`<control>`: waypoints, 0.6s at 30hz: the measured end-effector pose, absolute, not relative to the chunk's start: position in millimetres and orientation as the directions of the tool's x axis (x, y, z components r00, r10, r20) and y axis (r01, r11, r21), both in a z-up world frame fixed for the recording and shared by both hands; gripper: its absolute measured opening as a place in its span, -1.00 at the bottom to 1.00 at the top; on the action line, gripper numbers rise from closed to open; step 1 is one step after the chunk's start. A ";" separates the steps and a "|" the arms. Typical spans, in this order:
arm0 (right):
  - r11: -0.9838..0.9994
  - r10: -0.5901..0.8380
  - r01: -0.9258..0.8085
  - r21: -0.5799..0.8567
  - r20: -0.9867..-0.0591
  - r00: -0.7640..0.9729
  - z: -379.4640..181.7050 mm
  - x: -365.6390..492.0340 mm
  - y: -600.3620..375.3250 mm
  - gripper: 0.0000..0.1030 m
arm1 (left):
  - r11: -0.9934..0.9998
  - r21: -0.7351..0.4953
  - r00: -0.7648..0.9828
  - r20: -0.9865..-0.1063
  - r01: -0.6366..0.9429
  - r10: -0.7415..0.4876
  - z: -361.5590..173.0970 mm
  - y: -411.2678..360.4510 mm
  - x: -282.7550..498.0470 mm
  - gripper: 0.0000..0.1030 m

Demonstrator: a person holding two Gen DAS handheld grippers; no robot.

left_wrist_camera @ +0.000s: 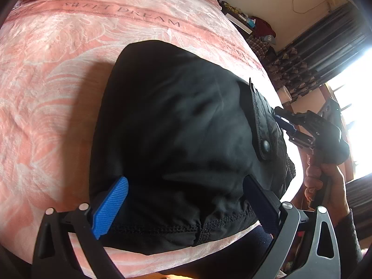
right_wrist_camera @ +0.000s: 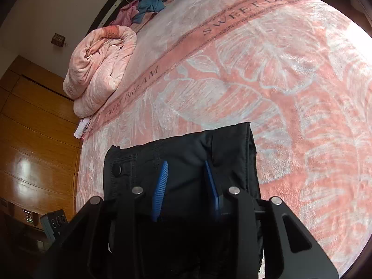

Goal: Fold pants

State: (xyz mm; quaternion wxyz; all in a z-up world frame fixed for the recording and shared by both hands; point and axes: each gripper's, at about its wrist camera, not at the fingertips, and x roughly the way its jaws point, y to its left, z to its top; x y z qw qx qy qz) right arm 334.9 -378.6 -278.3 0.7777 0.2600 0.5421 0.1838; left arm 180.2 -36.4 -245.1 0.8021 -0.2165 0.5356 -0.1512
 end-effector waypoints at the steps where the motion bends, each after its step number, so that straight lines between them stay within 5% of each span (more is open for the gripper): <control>1: 0.822 0.533 0.015 0.569 -0.779 0.331 -288.0 336.5 -383.0 -1.00 | 0.860 -0.509 0.377 -0.794 0.016 -0.477 -245.8 -38.2 180.9 0.92; 3: 0.792 0.562 0.041 0.609 -0.755 0.337 -288.0 335.8 -391.8 -0.96 | 0.869 -0.495 0.366 -0.804 0.025 -0.469 -245.6 -41.4 183.0 0.92; 6: 0.757 0.600 -0.010 0.653 -0.689 0.407 -252.4 307.7 -398.2 -0.33 | 0.840 -0.543 0.361 -0.779 0.020 -0.512 -237.9 -30.3 182.1 0.92; 7: 0.746 0.619 -0.039 0.665 -0.671 0.407 -244.0 297.0 -394.8 -0.31 | 0.820 -0.572 0.367 -0.761 0.009 -0.535 -235.1 -22.0 181.3 0.91; 13: 0.724 0.667 -0.081 0.685 -0.665 0.335 -254.7 252.2 -371.8 -0.30 | 0.727 -0.679 0.449 -0.684 -0.105 -0.574 -227.8 33.9 177.8 0.92; 14: 0.734 0.654 -0.053 0.677 -0.684 0.321 -268.0 252.2 -374.9 -0.39 | 0.717 -0.685 0.448 -0.684 -0.125 -0.576 -230.7 42.8 178.3 0.92; 16: 0.756 0.626 -0.020 0.655 -0.713 0.315 -281.9 252.8 -383.9 -1.00 | 0.714 -0.682 0.440 -0.697 -0.161 -0.567 -237.3 60.0 178.1 0.92; 18: 0.713 0.652 0.026 0.701 -0.677 0.342 -277.6 248.5 -402.7 -0.97 | 0.708 -0.683 0.435 -0.701 -0.182 -0.565 -241.3 78.3 173.7 0.92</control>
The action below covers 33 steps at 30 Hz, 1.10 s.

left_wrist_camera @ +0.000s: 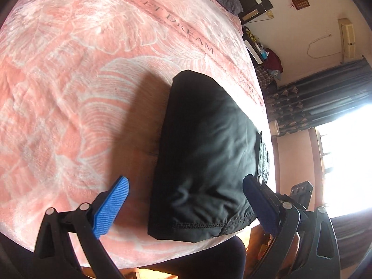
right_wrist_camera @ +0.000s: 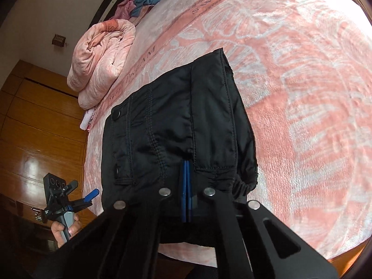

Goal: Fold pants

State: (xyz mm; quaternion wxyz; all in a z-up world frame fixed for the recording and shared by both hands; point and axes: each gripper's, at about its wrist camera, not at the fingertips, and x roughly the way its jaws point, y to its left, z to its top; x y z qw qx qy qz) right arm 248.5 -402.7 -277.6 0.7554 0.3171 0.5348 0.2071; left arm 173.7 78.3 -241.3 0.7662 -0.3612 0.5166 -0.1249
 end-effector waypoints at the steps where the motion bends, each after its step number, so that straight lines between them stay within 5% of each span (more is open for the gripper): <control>1: 0.705 0.649 0.039 0.708 -0.667 0.366 -272.0 245.3 -412.2 -0.66 | 0.708 -0.681 0.436 -0.704 -0.187 -0.561 -241.7 88.2 172.0 0.92; 2: 0.717 0.626 0.050 0.696 -0.673 0.393 -265.6 241.6 -422.6 -0.39 | 0.709 -0.679 0.437 -0.705 -0.190 -0.559 -242.2 97.2 171.5 0.92; 4: 0.728 0.594 0.091 0.679 -0.691 0.412 -257.9 236.0 -442.1 0.73 | 0.697 -0.692 0.433 -0.696 -0.189 -0.573 -245.0 115.5 173.6 0.92; 5: 0.729 0.589 0.110 0.675 -0.702 0.400 -257.9 234.8 -449.6 0.83 | 0.686 -0.702 0.427 -0.689 -0.193 -0.585 -247.2 122.1 176.5 0.92; 15: 0.560 0.787 0.190 0.807 -0.589 0.184 -303.7 255.3 -455.8 0.90 | 0.578 -0.801 0.264 -0.597 -0.156 -0.757 -281.1 95.7 240.6 0.92; 33: 0.495 0.854 0.160 0.854 -0.512 0.090 -334.5 294.9 -425.8 0.96 | 0.521 -0.841 0.087 -0.535 -0.146 -0.840 -341.7 26.9 307.5 0.92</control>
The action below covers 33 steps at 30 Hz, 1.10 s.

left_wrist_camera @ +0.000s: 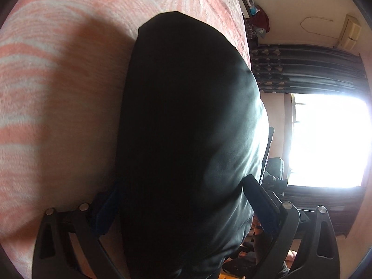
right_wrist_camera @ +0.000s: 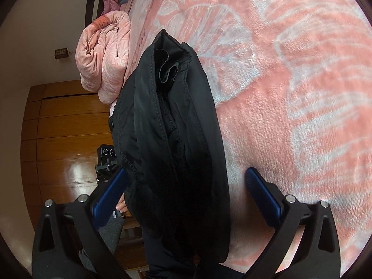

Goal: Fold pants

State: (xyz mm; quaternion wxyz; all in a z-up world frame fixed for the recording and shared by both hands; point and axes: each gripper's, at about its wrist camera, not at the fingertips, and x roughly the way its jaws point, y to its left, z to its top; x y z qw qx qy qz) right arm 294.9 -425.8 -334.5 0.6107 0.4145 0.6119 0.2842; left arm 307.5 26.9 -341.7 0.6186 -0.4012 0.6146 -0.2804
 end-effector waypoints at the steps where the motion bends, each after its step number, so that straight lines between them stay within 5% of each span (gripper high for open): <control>1: 0.493 0.857 0.155 0.856 -0.508 0.081 -335.2 295.7 -422.4 0.96 | 0.515 -0.844 0.090 -0.530 -0.153 -0.843 -343.2 26.2 309.2 0.92; 5: 0.489 0.867 0.110 0.865 -0.496 0.045 -334.5 297.6 -404.3 0.96 | 0.515 -0.846 0.096 -0.529 -0.137 -0.843 -342.1 22.9 310.2 0.86; 8: 0.531 0.845 0.043 0.846 -0.533 0.049 -329.5 295.0 -388.6 0.86 | 0.534 -0.834 0.113 -0.549 -0.140 -0.828 -341.5 21.8 309.3 0.49; 10: 0.544 0.837 0.028 0.839 -0.545 0.059 -328.4 292.4 -384.9 0.27 | 0.543 -0.830 0.133 -0.556 -0.126 -0.820 -338.4 23.9 308.5 0.22; 12: 0.527 0.846 0.025 0.850 -0.527 0.084 -323.6 288.0 -388.0 -0.01 | 0.530 -0.840 0.161 -0.542 -0.116 -0.825 -335.3 26.4 306.1 0.02; 15: 0.534 0.840 -0.002 0.845 -0.531 0.112 -310.3 280.5 -385.0 -0.18 | 0.522 -0.847 0.180 -0.531 -0.099 -0.828 -329.3 26.5 304.9 -0.22; 33: 0.537 0.843 -0.165 0.827 -0.528 0.100 -225.0 348.5 -307.1 -0.33 | 0.586 -0.811 0.318 -0.557 -0.009 -0.767 -249.5 101.3 327.5 -0.33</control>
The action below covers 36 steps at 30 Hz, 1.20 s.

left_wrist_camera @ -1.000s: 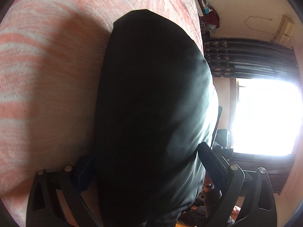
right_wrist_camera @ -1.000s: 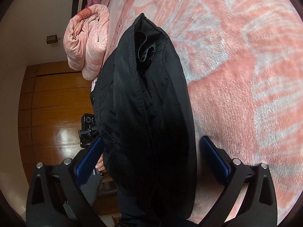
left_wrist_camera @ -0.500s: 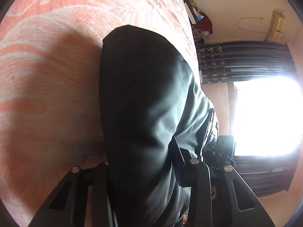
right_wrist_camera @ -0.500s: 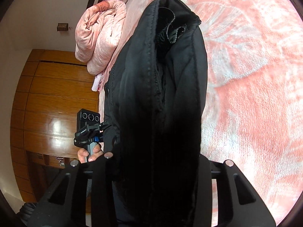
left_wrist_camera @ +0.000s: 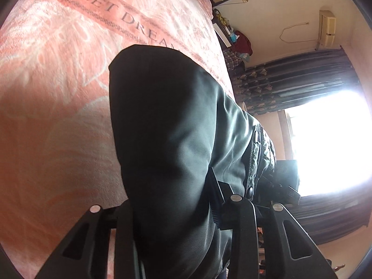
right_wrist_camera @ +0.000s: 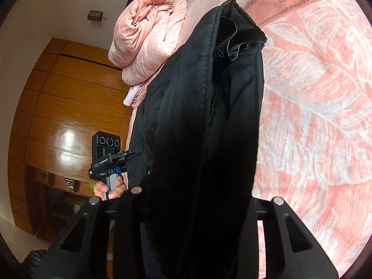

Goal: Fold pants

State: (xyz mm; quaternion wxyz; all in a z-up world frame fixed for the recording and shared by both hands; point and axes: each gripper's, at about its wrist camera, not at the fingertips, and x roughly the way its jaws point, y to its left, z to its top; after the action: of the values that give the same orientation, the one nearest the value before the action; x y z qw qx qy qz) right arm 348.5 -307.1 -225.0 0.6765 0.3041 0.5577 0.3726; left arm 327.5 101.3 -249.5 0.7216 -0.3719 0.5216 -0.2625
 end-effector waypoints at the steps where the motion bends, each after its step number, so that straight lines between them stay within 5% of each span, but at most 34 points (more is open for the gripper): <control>1: 0.538 0.843 -0.170 0.826 -0.529 0.095 -223.3 358.7 -299.9 -0.33 | 0.590 -0.807 0.327 -0.561 -0.012 -0.761 -247.2 109.2 332.7 -0.33; 18: 0.562 0.824 -0.133 0.817 -0.567 -0.003 -279.4 517.8 -188.4 -0.32 | 0.619 -0.772 0.322 -0.629 -0.148 -0.708 -308.7 212.3 460.9 -0.33; 26: 0.552 0.830 -0.085 0.830 -0.556 -0.034 -318.7 519.9 -195.6 -0.04 | 0.571 -0.804 0.320 -0.591 -0.165 -0.741 -341.4 227.8 456.0 -0.14; 30: 0.581 0.813 -0.094 0.809 -0.582 0.012 -304.6 517.7 -214.2 0.25 | 0.588 -0.787 0.332 -0.613 -0.186 -0.716 -337.6 235.6 446.5 0.07; 33: 0.641 0.767 -0.121 0.758 -0.627 0.134 -275.9 506.2 -234.8 0.25 | 0.654 -0.735 0.401 -0.661 -0.178 -0.634 -313.9 249.9 429.0 0.44; 36: 0.697 0.712 -0.175 0.695 -0.643 0.280 -240.2 486.2 -255.2 0.06 | 0.690 -0.691 0.494 -0.687 -0.216 -0.533 -291.4 265.2 405.8 0.56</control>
State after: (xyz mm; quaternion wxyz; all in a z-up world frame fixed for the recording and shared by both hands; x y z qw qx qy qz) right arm 486.2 -255.2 -240.2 0.7579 0.2565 0.5236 0.2927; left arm 405.8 265.2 -291.4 0.7762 -0.3804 0.4924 -0.1019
